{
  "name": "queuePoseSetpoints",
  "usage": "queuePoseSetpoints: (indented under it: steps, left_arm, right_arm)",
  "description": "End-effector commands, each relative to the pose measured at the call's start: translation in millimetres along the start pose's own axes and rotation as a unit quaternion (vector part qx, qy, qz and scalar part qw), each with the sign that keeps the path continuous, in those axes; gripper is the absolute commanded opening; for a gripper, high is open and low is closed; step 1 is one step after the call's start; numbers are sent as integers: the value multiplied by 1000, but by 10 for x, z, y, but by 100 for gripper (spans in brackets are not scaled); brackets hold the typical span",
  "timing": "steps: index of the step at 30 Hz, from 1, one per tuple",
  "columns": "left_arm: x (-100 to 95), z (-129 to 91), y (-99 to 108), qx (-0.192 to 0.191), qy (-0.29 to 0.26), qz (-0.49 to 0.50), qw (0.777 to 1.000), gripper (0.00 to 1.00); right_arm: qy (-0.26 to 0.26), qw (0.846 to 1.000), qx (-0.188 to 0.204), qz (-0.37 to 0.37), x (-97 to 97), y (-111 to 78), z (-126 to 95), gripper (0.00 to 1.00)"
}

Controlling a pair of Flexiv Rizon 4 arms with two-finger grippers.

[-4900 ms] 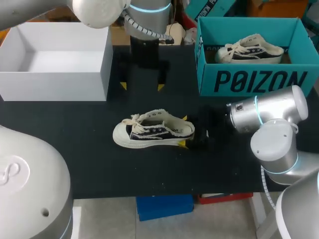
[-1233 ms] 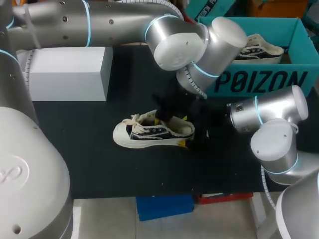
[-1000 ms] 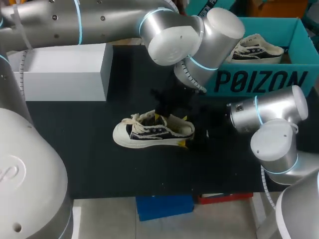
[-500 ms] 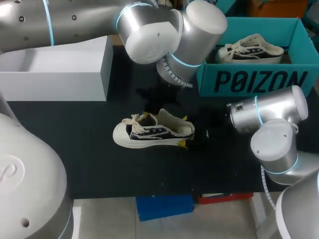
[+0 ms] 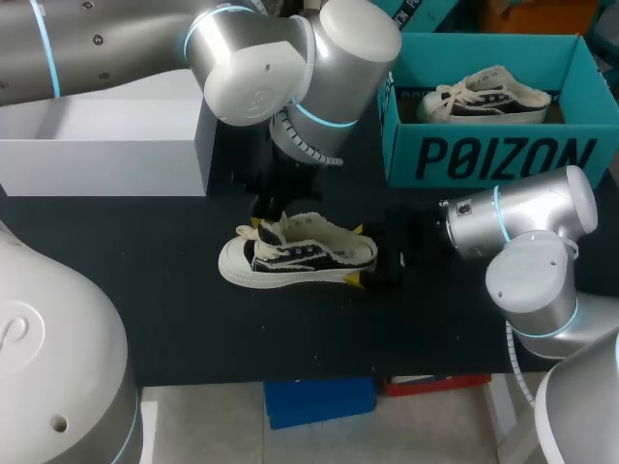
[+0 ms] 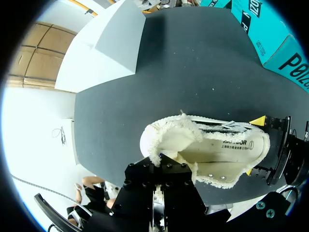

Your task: Take the shoe out of the shoebox, open the shoe tongue, remove and reinsert the insole, then place the shoe into the shoebox

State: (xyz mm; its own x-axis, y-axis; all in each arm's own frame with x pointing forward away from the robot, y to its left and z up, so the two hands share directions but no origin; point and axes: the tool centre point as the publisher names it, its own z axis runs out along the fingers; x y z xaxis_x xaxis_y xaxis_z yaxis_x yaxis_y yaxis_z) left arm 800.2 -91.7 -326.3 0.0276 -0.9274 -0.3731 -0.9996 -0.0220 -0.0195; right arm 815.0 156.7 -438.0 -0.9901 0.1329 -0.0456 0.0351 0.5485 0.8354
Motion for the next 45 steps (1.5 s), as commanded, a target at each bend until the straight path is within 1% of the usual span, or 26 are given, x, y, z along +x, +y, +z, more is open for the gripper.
queuePoseSetpoints:
  steps: [1,4,12,13,14,15,16,17,18,23,27,34,38,40,43,45]
  left_arm:
    - [-47,146,30,-13,19,5,1000,0]
    - [-64,224,47,-25,23,1,999,0]
    - [-126,350,92,-34,20,-2,999,0]
    - [-127,376,101,-36,19,-1,999,20]
    - [-130,395,112,-39,23,2,999,72]
    - [-137,405,124,-38,26,5,999,100]
    - [-145,413,134,-38,26,5,999,35]
    - [-157,422,144,-43,24,-1,999,65]
    - [-178,432,146,-40,34,1,999,100]
    - [-321,439,154,-33,34,-10,999,100]
    - [-395,496,159,-33,37,-15,999,100]
    - [-361,675,222,-25,58,8,998,100]
    - [-372,716,217,-23,62,5,998,100]
    - [-404,672,199,-16,72,3,997,100]
    - [-453,484,182,7,88,11,996,100]
    - [-485,278,178,33,102,22,994,100]
  right_arm:
    - [-1,1000,1,1,7,-15,8,0]
    - [-1,1000,1,1,7,-15,8,0]
    - [-1,1000,1,1,7,-15,8,0]
    - [-1,1000,1,1,7,-15,8,0]
    - [-1,1000,1,1,7,-15,8,0]
    - [-1,1000,1,1,7,-15,8,0]
    - [-1,1000,1,1,7,-15,8,0]
    - [-1,1000,1,1,7,-15,8,0]
    - [-1,1000,1,1,7,-15,8,0]
    - [-1,1000,1,1,7,-15,8,0]
    - [-1,1000,1,1,7,-15,8,0]
    - [-1,1000,1,1,7,-15,8,0]
    - [-1,1000,1,1,7,-15,8,0]
    - [-1,1000,1,1,7,-15,8,0]
    - [-1,1000,1,1,7,-15,8,0]
    - [-1,1000,1,1,7,-15,8,0]
